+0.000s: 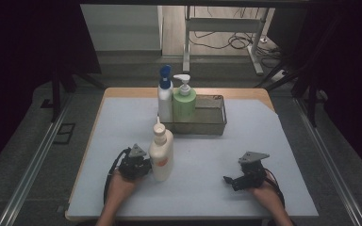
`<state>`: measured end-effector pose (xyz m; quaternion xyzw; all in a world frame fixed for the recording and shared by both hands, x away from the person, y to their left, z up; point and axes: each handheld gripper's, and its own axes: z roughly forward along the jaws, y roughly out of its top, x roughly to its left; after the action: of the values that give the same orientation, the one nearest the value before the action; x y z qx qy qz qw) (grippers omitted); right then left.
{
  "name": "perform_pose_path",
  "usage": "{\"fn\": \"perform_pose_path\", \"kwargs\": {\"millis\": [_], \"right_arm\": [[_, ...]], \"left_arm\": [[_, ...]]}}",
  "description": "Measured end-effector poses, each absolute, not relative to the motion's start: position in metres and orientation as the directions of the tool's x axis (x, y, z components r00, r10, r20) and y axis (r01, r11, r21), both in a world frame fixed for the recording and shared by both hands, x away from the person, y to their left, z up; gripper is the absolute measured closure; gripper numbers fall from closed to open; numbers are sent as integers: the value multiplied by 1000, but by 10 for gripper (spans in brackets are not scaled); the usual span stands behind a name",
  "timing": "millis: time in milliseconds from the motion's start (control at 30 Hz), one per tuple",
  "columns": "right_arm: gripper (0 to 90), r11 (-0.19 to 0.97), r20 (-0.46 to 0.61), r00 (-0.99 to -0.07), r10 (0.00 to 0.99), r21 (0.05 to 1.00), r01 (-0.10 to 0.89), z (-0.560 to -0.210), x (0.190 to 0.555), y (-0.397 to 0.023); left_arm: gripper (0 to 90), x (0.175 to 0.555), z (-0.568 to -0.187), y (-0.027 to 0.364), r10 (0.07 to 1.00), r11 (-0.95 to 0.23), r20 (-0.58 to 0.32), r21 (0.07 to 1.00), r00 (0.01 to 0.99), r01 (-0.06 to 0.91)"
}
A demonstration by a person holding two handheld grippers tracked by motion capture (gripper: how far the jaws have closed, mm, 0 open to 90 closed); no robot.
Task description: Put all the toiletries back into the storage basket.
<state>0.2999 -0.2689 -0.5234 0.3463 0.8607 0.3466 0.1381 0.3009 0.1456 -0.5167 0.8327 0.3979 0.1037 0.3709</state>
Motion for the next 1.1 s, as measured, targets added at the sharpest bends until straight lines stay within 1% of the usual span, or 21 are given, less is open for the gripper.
{"fn": "perform_pose_path", "kwargs": {"millis": [433, 667, 1100], "right_arm": [[0, 520, 2, -722, 692, 692, 500, -523, 300, -269], [0, 521, 1, -723, 691, 692, 500, -523, 300, -269], [0, 521, 0, -722, 692, 692, 500, -523, 300, -269]], "left_arm": [[786, 296, -516, 119, 702, -438, -129, 698, 701, 567], [784, 287, -516, 116, 681, -463, -128, 687, 721, 559], [785, 270, -515, 107, 642, -483, -153, 680, 751, 551]]}}
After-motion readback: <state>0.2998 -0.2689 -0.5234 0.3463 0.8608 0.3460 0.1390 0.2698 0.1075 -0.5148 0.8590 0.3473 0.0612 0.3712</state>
